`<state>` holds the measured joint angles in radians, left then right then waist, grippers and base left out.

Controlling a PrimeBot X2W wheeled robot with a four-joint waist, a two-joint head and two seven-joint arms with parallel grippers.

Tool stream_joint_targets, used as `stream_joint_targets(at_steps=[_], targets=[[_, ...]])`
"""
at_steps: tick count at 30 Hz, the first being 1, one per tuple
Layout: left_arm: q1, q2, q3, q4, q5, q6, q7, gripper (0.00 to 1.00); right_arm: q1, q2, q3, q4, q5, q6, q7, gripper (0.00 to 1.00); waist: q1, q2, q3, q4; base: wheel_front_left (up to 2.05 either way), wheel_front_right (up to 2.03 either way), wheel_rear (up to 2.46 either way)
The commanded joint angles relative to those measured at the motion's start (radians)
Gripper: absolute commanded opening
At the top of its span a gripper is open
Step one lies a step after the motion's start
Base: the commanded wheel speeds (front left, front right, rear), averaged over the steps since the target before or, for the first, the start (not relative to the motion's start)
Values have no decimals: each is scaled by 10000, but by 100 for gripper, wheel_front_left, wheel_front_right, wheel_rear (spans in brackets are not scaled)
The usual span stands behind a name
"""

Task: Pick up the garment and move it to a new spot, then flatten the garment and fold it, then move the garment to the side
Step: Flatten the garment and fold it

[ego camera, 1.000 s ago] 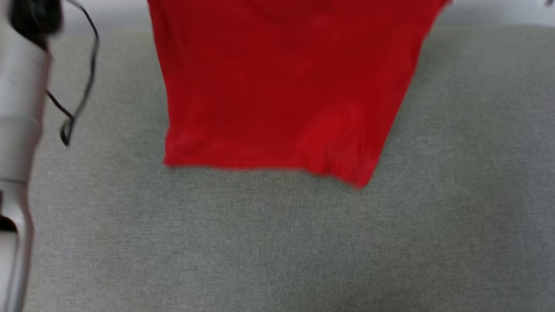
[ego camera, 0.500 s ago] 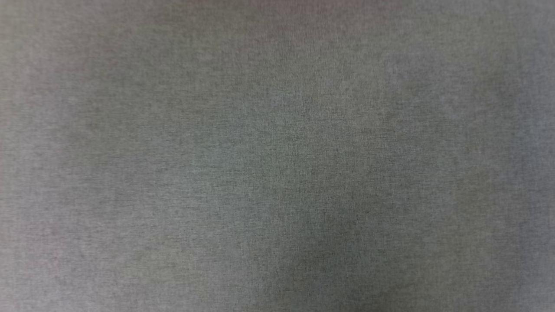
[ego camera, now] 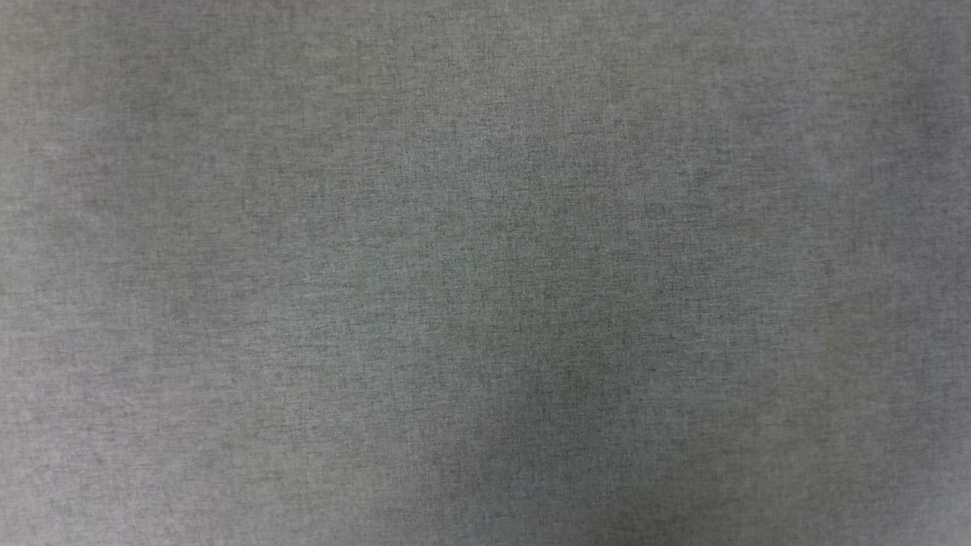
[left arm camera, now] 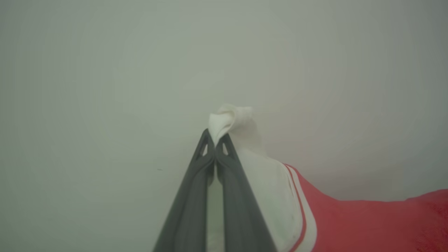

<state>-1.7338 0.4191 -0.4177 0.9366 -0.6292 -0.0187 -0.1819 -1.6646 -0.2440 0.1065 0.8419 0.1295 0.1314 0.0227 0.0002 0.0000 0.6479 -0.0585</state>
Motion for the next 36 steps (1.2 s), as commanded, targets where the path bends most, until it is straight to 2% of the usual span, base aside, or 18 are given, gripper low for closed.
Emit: stream_joint_targets(at_steps=[1,5,11,17,25,30,32,36], targets=[[177,-96,-8,216,-96,-153,-87,0,236,51,142,181,164,-14,-62,0,-2,0,16,-26,0,0,0],[700,-224,19,853,-335,-439,-236,0,717,74,637,647,739,-14,-180,0,-2,0,-165,-52,0,0,0],[2198,-314,245,1472,-903,-860,-540,0,2099,-29,1604,753,1867,-14,-364,0,-2,0,-1083,-49,0,0,0],[4600,-269,565,1279,-1650,-1088,-740,0,4318,-449,2373,231,2935,-14,-363,0,-2,0,-2384,83,0,0,0],[8893,-328,585,184,-2137,-1101,-825,0,8157,-904,2772,-920,3814,-14,27,0,-2,0,-4345,206,0,0,0],[11532,-391,583,-1024,-2405,-642,-686,0,10397,-1009,2393,-1844,4094,-14,438,0,-2,0,-5241,259,0,0,0],[12597,-410,662,-1652,-2639,-316,-550,0,11316,-1022,2157,-2198,4016,-14,633,0,-2,0,-5555,273,0,0,0],[14646,-212,805,-3291,-2867,633,-296,0,13056,-833,1544,-3176,3825,-14,1131,0,-2,0,-6075,289,0,0,0]])
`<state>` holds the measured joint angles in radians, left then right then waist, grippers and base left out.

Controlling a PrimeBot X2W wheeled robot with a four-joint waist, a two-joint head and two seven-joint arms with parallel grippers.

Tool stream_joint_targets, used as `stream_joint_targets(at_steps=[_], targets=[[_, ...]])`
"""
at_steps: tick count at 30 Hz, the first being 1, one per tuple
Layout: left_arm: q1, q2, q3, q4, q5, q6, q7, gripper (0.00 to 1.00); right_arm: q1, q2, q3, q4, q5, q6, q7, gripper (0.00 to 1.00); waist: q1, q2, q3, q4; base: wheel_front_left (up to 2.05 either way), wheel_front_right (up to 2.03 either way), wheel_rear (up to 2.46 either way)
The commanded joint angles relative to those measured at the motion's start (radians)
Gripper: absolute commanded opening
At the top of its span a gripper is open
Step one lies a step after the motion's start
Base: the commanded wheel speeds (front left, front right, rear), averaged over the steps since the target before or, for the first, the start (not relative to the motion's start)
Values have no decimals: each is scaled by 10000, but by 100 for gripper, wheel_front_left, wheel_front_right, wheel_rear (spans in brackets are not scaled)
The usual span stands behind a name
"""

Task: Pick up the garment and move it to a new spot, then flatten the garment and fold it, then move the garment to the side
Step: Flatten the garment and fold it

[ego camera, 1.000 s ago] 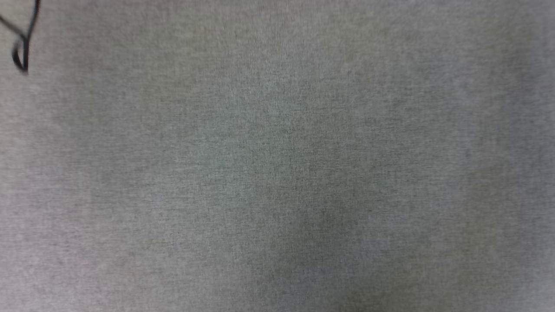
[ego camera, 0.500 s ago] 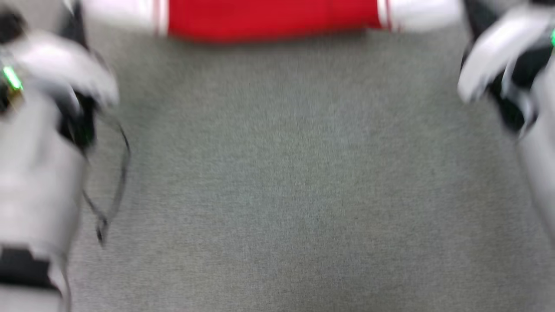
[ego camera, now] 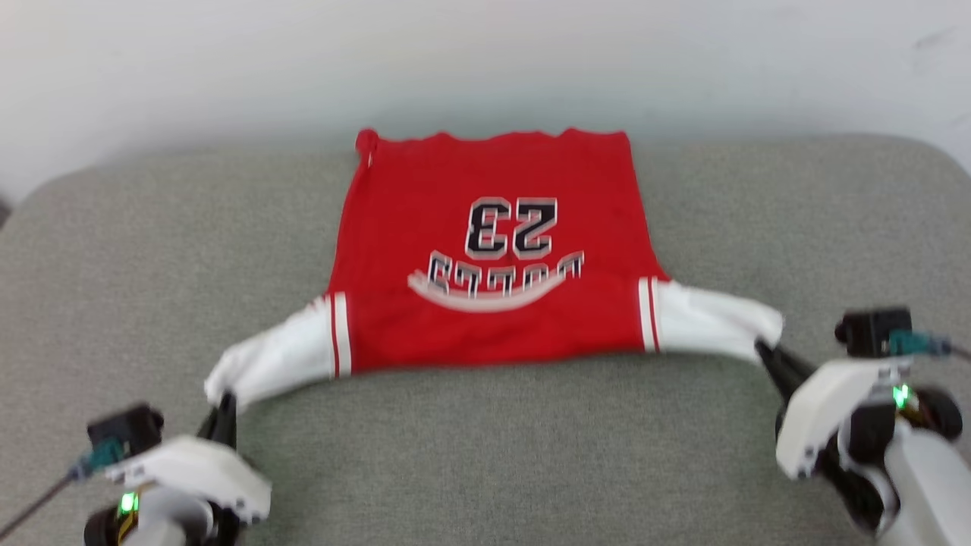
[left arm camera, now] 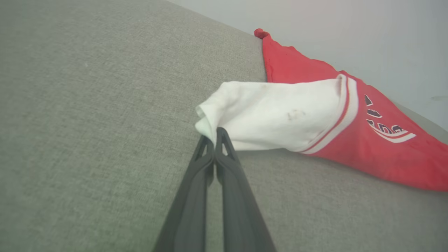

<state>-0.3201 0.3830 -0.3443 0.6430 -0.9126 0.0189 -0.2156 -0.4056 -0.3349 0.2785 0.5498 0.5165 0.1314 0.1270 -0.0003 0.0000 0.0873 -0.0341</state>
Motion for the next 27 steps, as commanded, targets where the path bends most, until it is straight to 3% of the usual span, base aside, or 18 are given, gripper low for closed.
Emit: stream_joint_targets(at_steps=[1,8,9,12,17,18,19,20,21,27], targets=[[981,197,92,-777,-45,513,95,0,914,120,-361,-499,-122,-14,227,0,3,0,-589,67,0,0,0],[3913,725,-180,-3499,209,2411,839,0,3964,733,-1740,-2395,-586,-13,1338,0,3,0,-1144,227,0,0,0],[3913,725,-180,-3499,209,2411,839,0,3964,733,-1740,-2395,-586,-13,1338,0,3,0,-1144,227,0,0,0],[4901,1047,-440,-4505,474,3107,1206,0,5378,1064,-2450,-3370,-1005,-14,2015,0,3,0,-1228,286,0,0,0],[5593,1102,-537,-5369,550,3550,1303,0,6639,1509,-3005,-4335,-1210,-14,2785,0,3,0,-1247,380,0,0,0],[5648,1103,-521,-5488,568,3619,1268,0,6822,1556,-3084,-4483,-1304,-14,2895,16,3,0,-1240,402,0,0,0],[5674,1091,-487,-5607,578,3655,1199,0,6934,1602,-3169,-4629,-1357,-14,2953,46,3,0,-1231,427,0,0,0],[5713,1078,-474,-5718,593,3682,1134,0,6981,1705,-3270,-4794,-1324,-14,2970,94,3,0,-1224,448,0,0,0],[5722,1075,-499,-5851,673,3724,1074,0,7002,1762,-3399,-4924,-1324,-14,2985,100,3,0,-1213,467,0,0,0],[5333,1177,-640,-6359,1030,3774,924,0,6095,1812,-4023,-5426,-1595,-13,2660,100,3,0,-1028,575,0,0,0]])
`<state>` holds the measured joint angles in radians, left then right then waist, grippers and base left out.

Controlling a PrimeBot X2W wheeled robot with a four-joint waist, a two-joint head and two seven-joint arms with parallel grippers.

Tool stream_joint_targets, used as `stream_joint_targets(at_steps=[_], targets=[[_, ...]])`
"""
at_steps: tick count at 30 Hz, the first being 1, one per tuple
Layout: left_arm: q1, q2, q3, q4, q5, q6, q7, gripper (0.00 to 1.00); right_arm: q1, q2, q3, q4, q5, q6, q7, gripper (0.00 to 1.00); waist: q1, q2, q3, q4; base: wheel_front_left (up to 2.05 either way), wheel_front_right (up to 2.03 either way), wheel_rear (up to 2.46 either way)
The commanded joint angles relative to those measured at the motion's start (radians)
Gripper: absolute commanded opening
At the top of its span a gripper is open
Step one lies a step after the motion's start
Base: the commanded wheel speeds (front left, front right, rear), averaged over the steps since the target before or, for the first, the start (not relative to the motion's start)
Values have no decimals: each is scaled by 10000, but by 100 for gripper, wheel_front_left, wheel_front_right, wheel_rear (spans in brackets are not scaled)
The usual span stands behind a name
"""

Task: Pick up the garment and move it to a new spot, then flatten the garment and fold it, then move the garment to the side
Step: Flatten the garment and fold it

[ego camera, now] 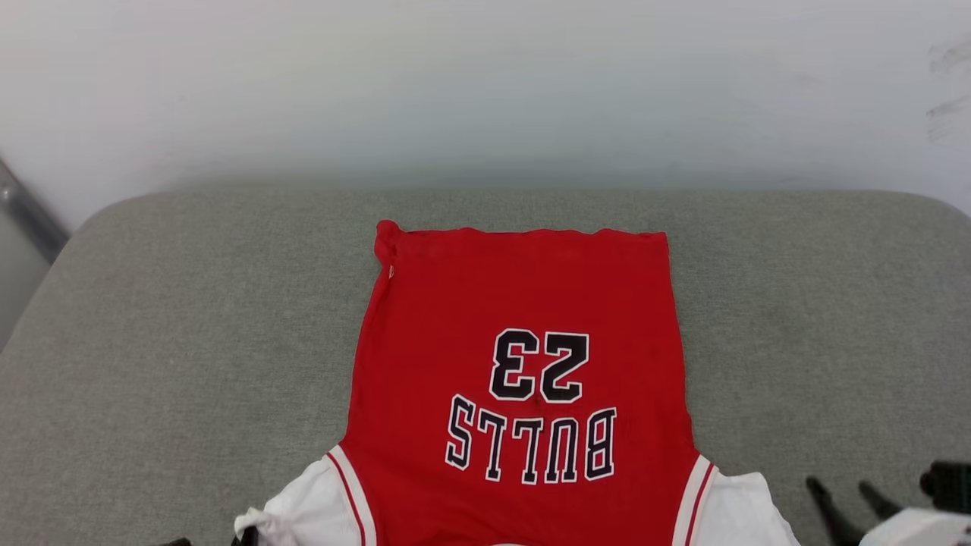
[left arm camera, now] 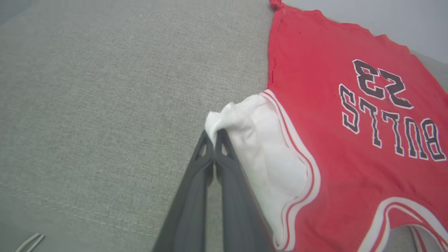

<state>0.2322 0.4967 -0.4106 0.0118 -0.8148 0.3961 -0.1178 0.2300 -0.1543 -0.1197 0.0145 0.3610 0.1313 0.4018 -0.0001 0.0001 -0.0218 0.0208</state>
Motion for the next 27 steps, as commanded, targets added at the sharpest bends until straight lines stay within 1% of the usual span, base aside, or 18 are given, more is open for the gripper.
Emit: stream_joint_targets(at_steps=[1,5,8,10,12,16,18,24,27], targets=[[-274,44,8,-151,112,25,-83,0,-583,56,-202,-94,-109,-11,-186,100,1,-1,141,49,0,0,0],[-727,26,-66,-680,408,150,-135,0,-2277,85,-697,260,-317,-9,-349,100,1,-1,790,225,0,0,0],[-1198,1,-143,-1026,648,167,-191,0,-3880,-93,-965,949,-315,-9,-232,100,1,-1,1450,458,0,0,0],[-1560,-70,-219,-1135,771,77,-202,0,-4949,-163,-1066,1626,-270,-9,-53,100,1,-1,1832,656,0,0,0],[-1967,-140,-303,-1237,913,-1,-243,0,-6043,-400,-1045,2352,-255,-9,311,100,1,-1,2265,893,0,0,0],[-2730,-330,-544,-1351,1196,-244,-385,0,-8010,-752,-1064,3775,-126,-9,1380,100,1,-1,2981,1383,0,0,0],[-3103,-458,-667,-1346,1266,-415,-437,0,-8892,-952,-1043,4426,-256,-9,2204,100,1,-1,3359,1657,0,0,0],[-4196,-805,-1009,-1272,1553,-895,-604,0,-11206,-1251,-1105,5679,-947,-9,3888,100,1,-1,4476,2331,0,0,0],[-4603,-989,-1133,-1220,1617,-1072,-710,0,-11944,-1178,-1062,6146,-1502,-9,4438,100,1,-1,4897,2574,0,0,0]])
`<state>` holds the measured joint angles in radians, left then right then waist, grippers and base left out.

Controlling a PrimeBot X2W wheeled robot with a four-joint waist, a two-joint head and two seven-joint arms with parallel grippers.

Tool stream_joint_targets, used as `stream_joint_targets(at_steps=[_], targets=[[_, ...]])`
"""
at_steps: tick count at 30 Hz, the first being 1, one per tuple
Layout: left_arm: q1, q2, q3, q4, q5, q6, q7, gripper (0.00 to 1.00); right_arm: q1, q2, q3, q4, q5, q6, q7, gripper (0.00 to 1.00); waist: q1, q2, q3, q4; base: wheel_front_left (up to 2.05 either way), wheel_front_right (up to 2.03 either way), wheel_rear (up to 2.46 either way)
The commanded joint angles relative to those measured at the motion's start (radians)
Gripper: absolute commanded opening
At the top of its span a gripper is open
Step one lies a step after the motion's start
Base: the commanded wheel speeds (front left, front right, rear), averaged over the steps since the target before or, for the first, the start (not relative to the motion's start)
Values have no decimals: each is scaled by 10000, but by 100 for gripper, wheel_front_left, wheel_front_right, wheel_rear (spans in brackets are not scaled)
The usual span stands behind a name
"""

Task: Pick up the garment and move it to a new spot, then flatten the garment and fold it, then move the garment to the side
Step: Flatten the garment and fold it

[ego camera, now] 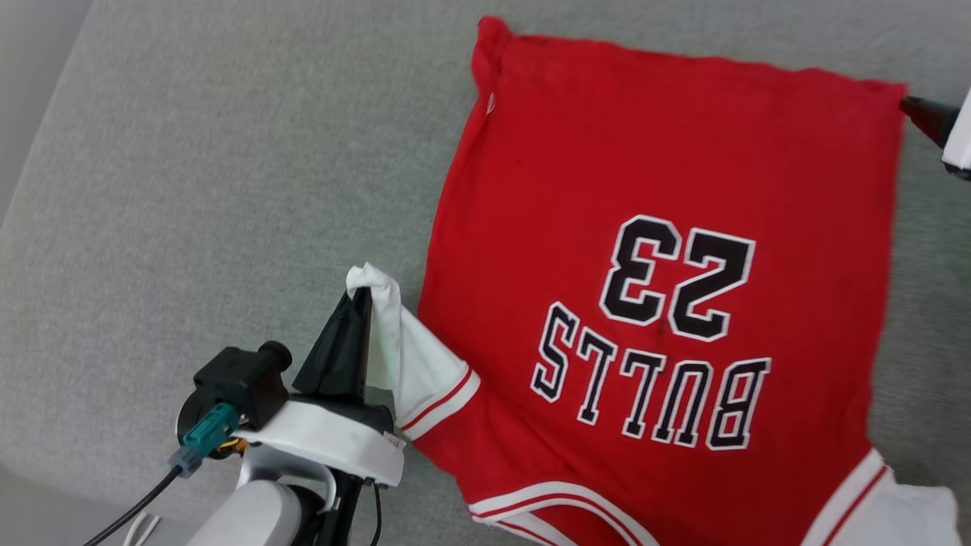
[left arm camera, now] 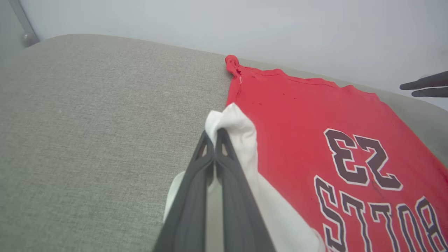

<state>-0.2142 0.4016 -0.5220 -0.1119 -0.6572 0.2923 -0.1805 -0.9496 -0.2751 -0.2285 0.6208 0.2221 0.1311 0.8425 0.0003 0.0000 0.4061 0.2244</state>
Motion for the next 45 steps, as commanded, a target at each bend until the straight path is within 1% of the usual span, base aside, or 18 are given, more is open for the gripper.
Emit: stream_joint_targets(at_steps=[1,5,8,11,12,13,14,16,20,22,25,29,33,37,41,45], targets=[[-244,-93,-23,46,52,-90,-112,0,-366,83,-34,206,-237,-7,150,100,-3,0,741,586,0,0,0],[-477,-302,-115,238,29,-271,-256,0,-737,249,-362,898,-795,-7,630,100,-3,0,1002,745,0,0,0],[-553,-403,-160,428,-9,-357,-321,0,-534,530,-627,1576,-1113,-7,1144,100,-3,0,998,785,0,0,0],[-586,-467,-215,596,-37,-420,-352,0,-319,626,-908,1966,-1361,-7,1457,100,-3,0,909,822,0,0,0],[-582,-478,-231,653,-50,-446,-353,0,-264,622,-1003,2034,-1455,-10,1503,57,-3,0,858,832,0,0,0],[-564,-487,-248,707,-58,-439,-348,0,-215,624,-1087,2073,-1515,-10,1517,27,-3,0,795,839,0,0,0],[-544,-501,-263,751,-63,-456,-349,0,-212,611,-1155,2041,-1552,-10,1419,0,-3,0,733,848,0,0,0],[-500,-520,-295,855,-106,-465,-340,0,-277,547,-1222,1899,-1583,-9,1175,0,-3,0,572,861,0,0,0],[-278,-512,-294,1088,-230,-462,-317,0,-283,110,-994,1591,-1468,-9,766,0,-3,0,55,831,0,0,0],[-101,-461,-253,1186,-288,-386,-310,0,-254,-103,-829,1382,-1325,-11,550,0,-3,0,-293,763,0,0,0],[243,-351,-194,1333,-413,-287,-250,0,123,-352,-478,1137,-1010,-11,248,0,-3,0,-1010,600,0,0,0],[763,-123,-85,1408,-601,-81,-88,0,1030,-767,178,505,-400,-9,140,0,-3,0,-1995,266,0,0,0],[1419,104,145,1419,-893,160,44,0,2501,-1201,831,-506,376,-9,293,0,-3,0,-2876,-278,0,0,0],[2064,323,396,1256,-1134,429,94,0,4461,-1499,1057,-1801,1026,-9,704,0,-3,0,-3529,-915,0,0,0],[2535,563,603,1094,-1266,662,160,0,6789,-1474,901,-3202,1407,-9,1243,0,-3,0,-3885,-1482,0,0,0],[2712,676,640,953,-1314,775,246,0,9155,-1035,559,-4289,1529,-9,1856,0,-3,0,-3955,-1796,0,0,0]])
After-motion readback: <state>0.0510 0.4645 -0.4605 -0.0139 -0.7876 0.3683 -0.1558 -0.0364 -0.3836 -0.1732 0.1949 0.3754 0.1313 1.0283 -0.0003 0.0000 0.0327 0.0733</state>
